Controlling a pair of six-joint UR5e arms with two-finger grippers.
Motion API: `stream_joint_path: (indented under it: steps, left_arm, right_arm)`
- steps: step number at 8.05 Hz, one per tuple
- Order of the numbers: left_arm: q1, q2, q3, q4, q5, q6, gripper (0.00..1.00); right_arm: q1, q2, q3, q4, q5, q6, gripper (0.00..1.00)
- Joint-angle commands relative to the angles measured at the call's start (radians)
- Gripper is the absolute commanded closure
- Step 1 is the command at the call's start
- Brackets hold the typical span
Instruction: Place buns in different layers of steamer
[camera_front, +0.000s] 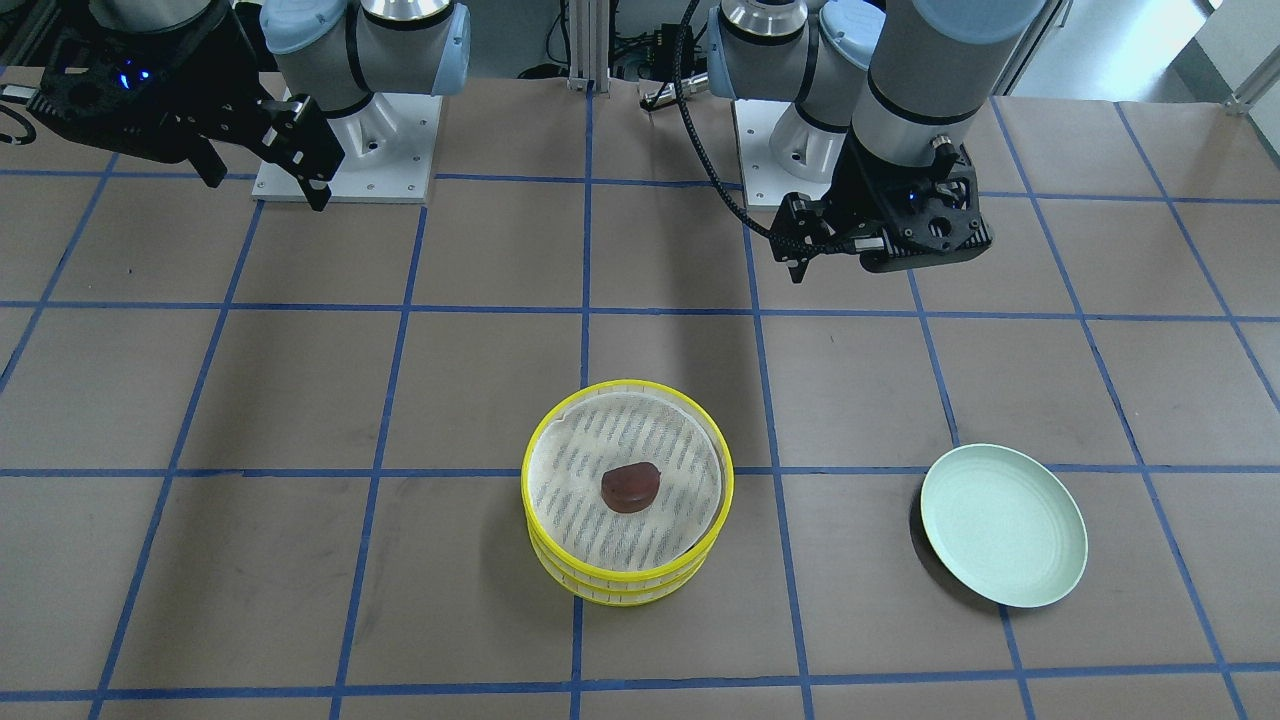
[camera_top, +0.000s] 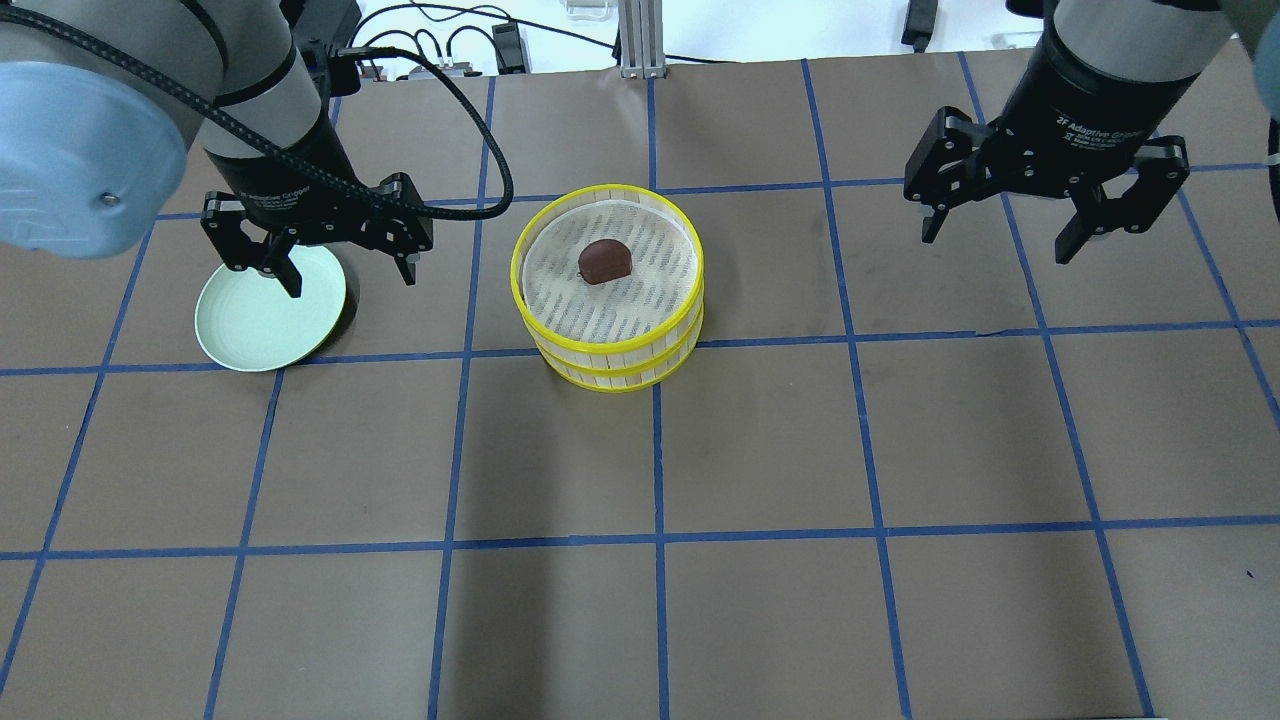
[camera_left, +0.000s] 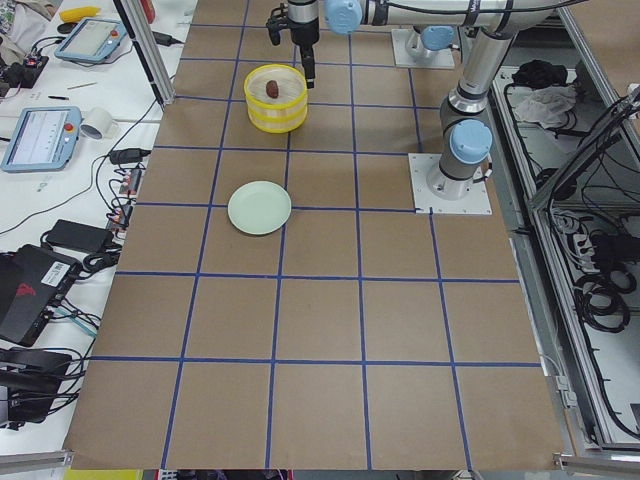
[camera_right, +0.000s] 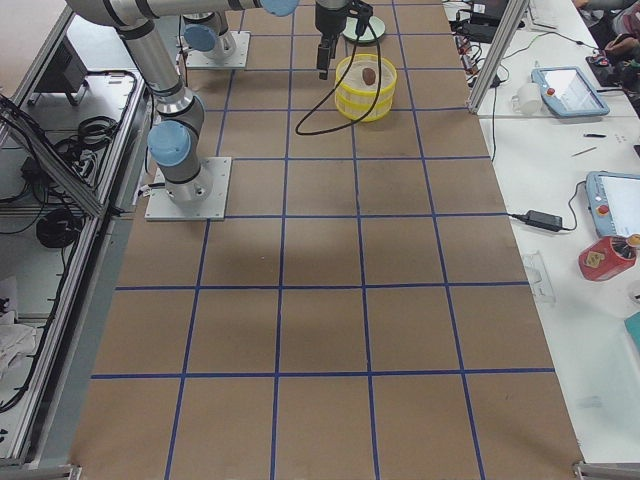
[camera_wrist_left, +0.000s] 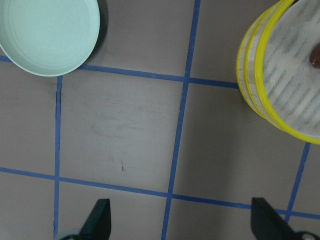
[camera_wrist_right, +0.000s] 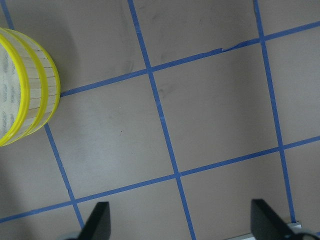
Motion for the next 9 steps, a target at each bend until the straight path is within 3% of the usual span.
stream_joint_path:
  steps: [1, 9]
  left_arm:
    - [-0.002, 0.039, 0.002, -0.043, -0.009, 0.0, 0.0]
    - [0.003, 0.039, -0.001, -0.045, 0.022, -0.001, 0.0]
  right_arm:
    - [0.0, 0.0, -0.001, 0.0, 0.001, 0.0, 0.0]
    - [0.0, 0.001, 0.001, 0.0, -0.002, 0.0, 0.0]
